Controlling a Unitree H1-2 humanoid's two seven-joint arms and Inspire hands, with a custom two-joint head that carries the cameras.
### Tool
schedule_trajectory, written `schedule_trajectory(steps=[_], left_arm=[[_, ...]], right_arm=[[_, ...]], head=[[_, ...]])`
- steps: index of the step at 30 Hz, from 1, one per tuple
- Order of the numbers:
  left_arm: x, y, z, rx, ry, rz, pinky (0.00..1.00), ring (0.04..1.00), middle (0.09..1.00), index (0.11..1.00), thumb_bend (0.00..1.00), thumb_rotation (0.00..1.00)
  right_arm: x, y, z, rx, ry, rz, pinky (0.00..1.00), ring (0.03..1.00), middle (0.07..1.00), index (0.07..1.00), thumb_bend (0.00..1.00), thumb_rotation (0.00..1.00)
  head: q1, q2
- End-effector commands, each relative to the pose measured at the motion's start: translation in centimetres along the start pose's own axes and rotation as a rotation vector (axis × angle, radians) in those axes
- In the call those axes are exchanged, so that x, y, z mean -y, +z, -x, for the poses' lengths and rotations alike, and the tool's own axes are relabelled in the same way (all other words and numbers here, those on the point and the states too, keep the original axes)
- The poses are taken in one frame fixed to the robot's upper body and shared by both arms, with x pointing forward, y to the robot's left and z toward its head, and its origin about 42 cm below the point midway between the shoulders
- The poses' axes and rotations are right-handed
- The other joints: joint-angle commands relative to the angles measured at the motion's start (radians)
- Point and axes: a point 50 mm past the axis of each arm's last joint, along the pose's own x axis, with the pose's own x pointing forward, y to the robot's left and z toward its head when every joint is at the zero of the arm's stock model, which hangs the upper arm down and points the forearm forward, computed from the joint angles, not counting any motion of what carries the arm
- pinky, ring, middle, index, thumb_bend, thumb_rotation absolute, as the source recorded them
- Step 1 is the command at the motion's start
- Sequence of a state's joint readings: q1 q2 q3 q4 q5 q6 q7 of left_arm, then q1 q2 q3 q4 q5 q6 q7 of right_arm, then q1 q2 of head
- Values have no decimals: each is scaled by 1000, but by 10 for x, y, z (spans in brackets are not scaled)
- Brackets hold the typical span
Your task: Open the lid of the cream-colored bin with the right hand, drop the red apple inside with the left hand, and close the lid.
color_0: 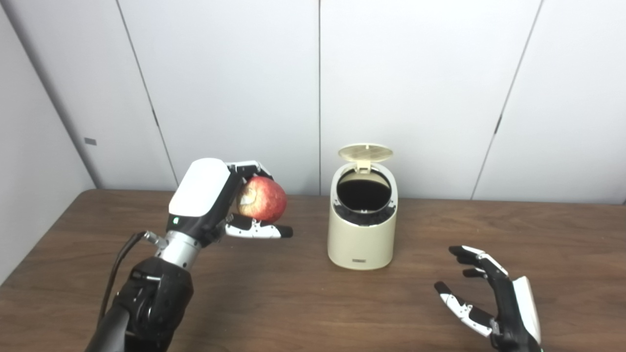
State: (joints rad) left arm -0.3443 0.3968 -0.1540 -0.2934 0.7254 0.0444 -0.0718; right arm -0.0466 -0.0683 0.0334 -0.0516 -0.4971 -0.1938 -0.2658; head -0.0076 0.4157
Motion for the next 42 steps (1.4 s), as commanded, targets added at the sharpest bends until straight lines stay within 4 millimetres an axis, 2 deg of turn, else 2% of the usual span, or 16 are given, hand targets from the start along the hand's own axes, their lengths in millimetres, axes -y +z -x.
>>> schedule_trajectory(steps=[1,5,11,17,29,34,42], left_arm=[[-20,9,-7,75,116,-7,252,377,469,515,500,0],[-17,17,-8,113,146,14,249,378,471,515,500,0],[-7,20,-14,152,152,55,247,379,478,516,500,0],[14,15,-40,193,147,72,258,384,480,513,500,0],[57,46,-98,179,100,137,272,386,479,514,500,0],[73,53,-114,155,104,166,260,375,470,521,498,0],[79,57,-129,137,105,158,239,361,464,520,497,0]], right_arm=[[-7,3,-2,58,-18,-22,617,719,736,707,276,270],[-12,3,-2,55,-20,-25,625,725,740,714,286,346],[-23,5,-3,29,-18,-39,627,731,747,723,292,362],[-30,8,-3,25,-20,-54,624,729,751,723,310,331],[-28,5,-4,28,-17,-43,624,731,753,732,312,389],[-27,5,-5,22,-21,-39,625,730,752,729,314,383],[-31,3,-5,25,-19,-47,620,727,750,731,320,382]], head=[[-8,-1],[-14,0],[-35,-24],[-59,-20],[-69,-8],[-81,-5],[-88,-5]])
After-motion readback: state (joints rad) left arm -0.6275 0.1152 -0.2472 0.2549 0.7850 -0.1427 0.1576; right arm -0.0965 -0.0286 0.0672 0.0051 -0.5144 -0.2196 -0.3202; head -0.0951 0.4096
